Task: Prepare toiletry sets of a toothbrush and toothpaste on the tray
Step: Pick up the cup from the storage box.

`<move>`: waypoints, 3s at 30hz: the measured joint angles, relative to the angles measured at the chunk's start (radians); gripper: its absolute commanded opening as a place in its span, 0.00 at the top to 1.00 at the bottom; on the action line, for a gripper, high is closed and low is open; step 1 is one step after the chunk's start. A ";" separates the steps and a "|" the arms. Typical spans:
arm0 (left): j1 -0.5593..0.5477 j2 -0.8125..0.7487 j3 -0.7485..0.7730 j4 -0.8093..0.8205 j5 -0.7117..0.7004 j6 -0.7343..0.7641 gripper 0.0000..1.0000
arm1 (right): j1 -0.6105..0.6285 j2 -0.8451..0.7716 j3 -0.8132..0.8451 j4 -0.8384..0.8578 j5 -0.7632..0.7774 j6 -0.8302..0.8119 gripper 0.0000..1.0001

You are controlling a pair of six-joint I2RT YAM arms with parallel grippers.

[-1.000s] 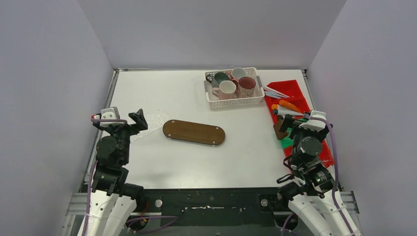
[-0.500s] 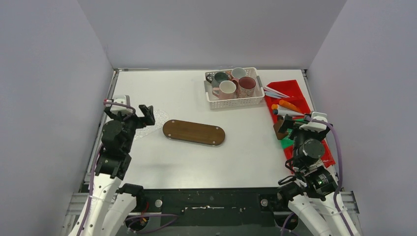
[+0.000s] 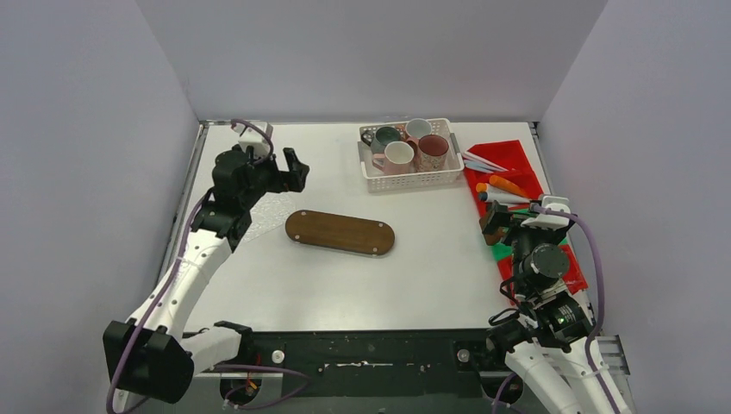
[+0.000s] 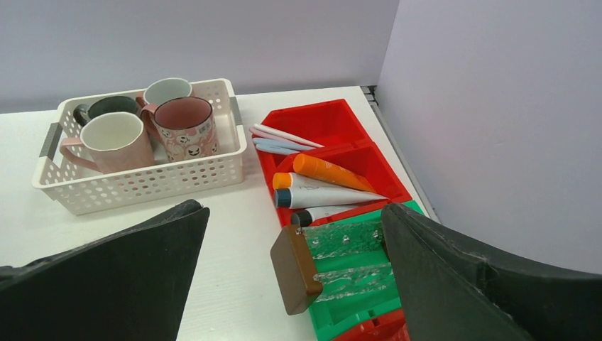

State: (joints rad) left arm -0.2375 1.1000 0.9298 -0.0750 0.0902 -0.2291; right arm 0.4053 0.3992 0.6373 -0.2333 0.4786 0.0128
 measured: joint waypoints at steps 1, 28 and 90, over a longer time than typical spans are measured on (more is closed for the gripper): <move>-0.013 0.028 0.024 0.000 0.006 -0.002 0.03 | 0.000 0.000 0.000 0.000 -0.006 0.002 0.00; -0.308 0.812 0.786 -0.227 -0.033 0.107 0.15 | 0.000 0.000 0.000 0.000 -0.060 0.003 0.00; -0.332 1.382 1.452 -0.536 -0.089 0.006 1.00 | 0.000 0.021 -0.016 -0.006 -0.056 0.002 0.00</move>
State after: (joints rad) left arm -0.5697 2.4821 2.3814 -0.6113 0.0017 -0.2230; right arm 0.4053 0.4206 0.6216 -0.2398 0.4229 0.0147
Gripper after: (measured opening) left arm 0.098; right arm 0.999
